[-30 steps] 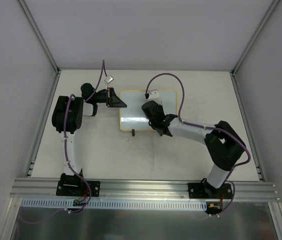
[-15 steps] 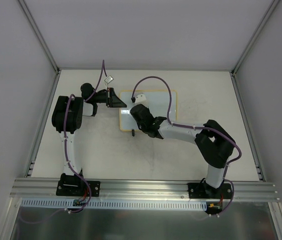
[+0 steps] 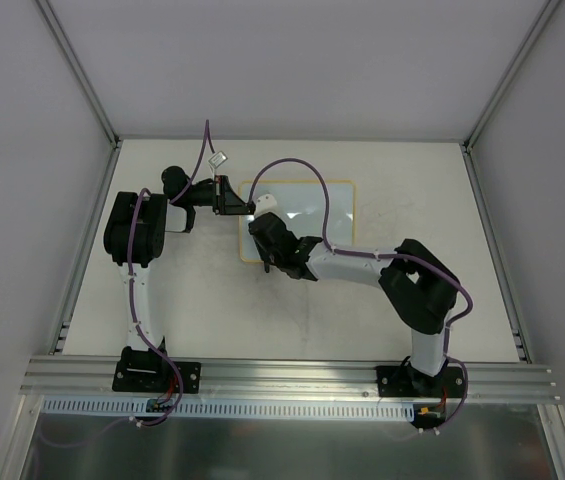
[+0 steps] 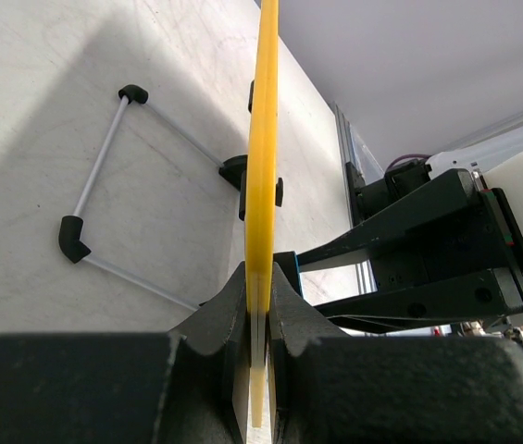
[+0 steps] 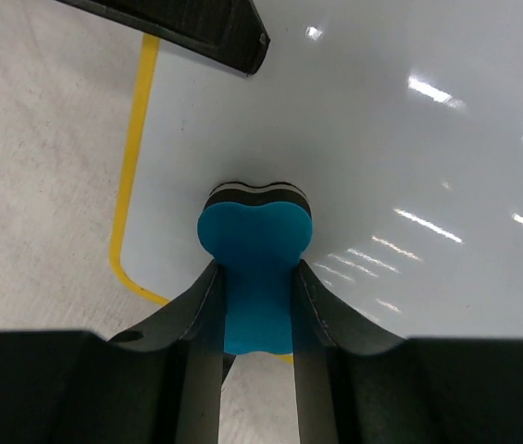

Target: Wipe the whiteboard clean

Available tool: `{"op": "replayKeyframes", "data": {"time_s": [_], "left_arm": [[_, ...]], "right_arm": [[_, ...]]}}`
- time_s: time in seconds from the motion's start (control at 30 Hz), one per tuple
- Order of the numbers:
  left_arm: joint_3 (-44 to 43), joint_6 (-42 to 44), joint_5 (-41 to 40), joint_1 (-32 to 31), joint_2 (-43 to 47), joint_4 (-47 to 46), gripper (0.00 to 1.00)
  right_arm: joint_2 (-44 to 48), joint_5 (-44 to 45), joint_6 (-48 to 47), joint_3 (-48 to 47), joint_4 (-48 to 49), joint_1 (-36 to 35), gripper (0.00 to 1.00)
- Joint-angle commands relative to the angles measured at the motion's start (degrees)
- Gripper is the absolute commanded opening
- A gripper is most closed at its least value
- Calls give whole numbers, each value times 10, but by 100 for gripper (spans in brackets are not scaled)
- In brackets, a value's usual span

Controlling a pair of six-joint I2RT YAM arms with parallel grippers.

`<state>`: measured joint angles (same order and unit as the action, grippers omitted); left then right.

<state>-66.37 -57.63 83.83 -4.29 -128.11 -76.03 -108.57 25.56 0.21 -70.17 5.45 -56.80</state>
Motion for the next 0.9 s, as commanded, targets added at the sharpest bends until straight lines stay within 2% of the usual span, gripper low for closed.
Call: {"op": "replayKeyframes", "data": {"time_s": [0.0,0.27,0.57,0.87], "left_arm": [[0,-12,53,-6,19,-136,0],[-3,-14,52,-6,19,-136,0],[-4,-15,51,-5,17,-137,0],[-4,-17,50,-4,16,-138,0]], "right_arm": [[-21,-22,14,-5,-4,4,0],[65,-11,12,35,-10,2,0],[186,12,34,100,-101,-28,0],[332,-18,118,267,-207,-33,0]]}}
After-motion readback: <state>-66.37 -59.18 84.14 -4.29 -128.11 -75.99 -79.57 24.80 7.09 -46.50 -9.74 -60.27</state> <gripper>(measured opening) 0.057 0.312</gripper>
